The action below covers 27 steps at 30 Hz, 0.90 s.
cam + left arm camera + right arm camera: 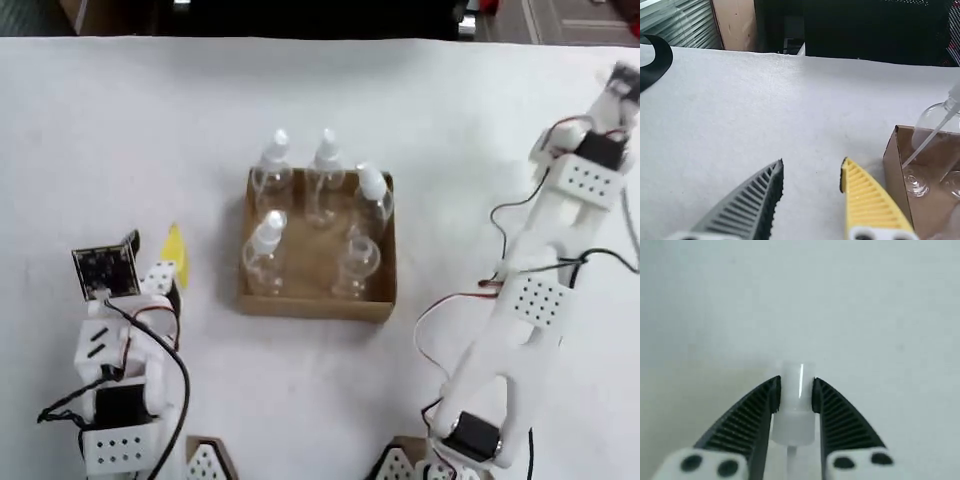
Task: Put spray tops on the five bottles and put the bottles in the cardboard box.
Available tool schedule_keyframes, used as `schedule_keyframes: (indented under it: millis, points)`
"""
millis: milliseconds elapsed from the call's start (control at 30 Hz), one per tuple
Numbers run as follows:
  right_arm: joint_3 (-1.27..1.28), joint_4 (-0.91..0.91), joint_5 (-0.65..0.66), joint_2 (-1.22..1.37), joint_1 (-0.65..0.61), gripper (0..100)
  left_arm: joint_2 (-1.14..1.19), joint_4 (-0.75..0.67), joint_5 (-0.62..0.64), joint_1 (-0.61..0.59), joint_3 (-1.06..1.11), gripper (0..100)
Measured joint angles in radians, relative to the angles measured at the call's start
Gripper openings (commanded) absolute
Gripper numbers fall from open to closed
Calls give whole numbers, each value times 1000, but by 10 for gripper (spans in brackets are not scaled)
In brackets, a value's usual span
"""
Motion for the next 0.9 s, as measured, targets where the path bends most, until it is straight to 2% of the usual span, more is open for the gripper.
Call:
schedule_keyframes:
  millis: [100,200,333,467,667,800,900]
  points:
    - [0,61,0,-153,-2,16,0,0,0,0,0,189]
    - [0,100,0,-321,-12,16,0,12,0,18,-2,245]
    - [-2,110,8,-546,-92,16,0,181,0,86,-117,307]
    - [-6,157,87,-758,-250,16,0,405,-44,173,-318,312]
    - [-11,198,118,-996,-523,16,-3,560,-215,358,-615,313]
    - [-11,199,118,-1117,-694,15,-20,646,-216,417,-799,317]
    - [34,201,123,-1215,-850,15,-20,683,-137,431,-905,351]
